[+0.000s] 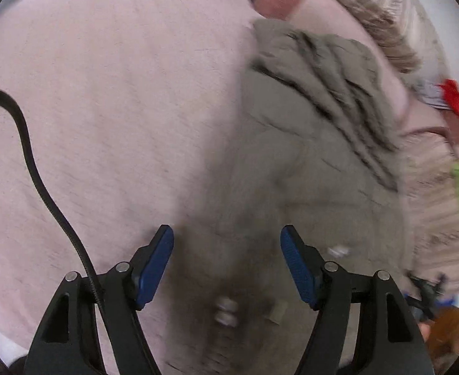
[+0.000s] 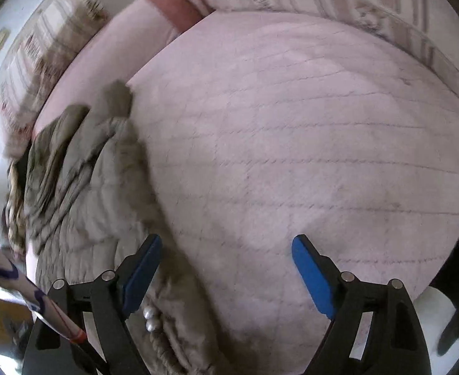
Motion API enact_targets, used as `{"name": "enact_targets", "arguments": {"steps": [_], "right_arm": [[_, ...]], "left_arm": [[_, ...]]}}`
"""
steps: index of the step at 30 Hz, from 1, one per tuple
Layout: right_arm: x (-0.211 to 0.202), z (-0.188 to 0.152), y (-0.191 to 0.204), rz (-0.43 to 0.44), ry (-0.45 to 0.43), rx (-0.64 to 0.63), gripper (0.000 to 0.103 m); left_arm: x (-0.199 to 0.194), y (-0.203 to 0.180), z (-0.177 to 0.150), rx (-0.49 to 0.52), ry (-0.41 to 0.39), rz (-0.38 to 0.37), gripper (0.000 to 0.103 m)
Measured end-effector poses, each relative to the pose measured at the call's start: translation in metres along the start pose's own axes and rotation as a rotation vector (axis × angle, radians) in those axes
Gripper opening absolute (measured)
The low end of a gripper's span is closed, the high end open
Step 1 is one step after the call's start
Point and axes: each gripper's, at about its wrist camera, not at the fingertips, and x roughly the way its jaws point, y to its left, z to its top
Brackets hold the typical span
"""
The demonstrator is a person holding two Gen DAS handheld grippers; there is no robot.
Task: Fold large clothes
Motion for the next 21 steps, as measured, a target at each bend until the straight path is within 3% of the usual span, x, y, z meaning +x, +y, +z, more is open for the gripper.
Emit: {"name": "enact_targets", "arguments": {"steps": [1, 5, 10, 18, 20, 21], "right_arm": [[0.001, -0.003, 0.000, 0.024, 0.020, -0.004, 0.089], [0.006, -0.025, 0.006, 0.103, 0.096, -0.029, 0.089], [0.008, -0.062, 0.017, 0.180, 0.184, -0.074, 0.089], [0.010, -0.090, 0.022, 0.233, 0.173, -0.060, 0.089], [0.010, -0.092, 0.021, 0.249, 0.157, -0.041, 0.089], [0.010, -0.094, 0.021, 0.262, 0.149, -0.030, 0.089]], "left_arm": [[0.002, -0.001, -0.005, -0.006, 0.026, -0.057, 0.069], [0.001, -0.013, -0.032, 0.061, 0.014, -0.059, 0.069], [-0.008, -0.009, -0.063, 0.021, 0.021, -0.133, 0.069], [-0.008, 0.005, -0.095, -0.062, 0.043, -0.247, 0.069], [-0.005, -0.003, -0.093, -0.041, 0.037, -0.234, 0.073], [-0.003, -0.007, -0.092, -0.034, 0.036, -0.239, 0.080]]}}
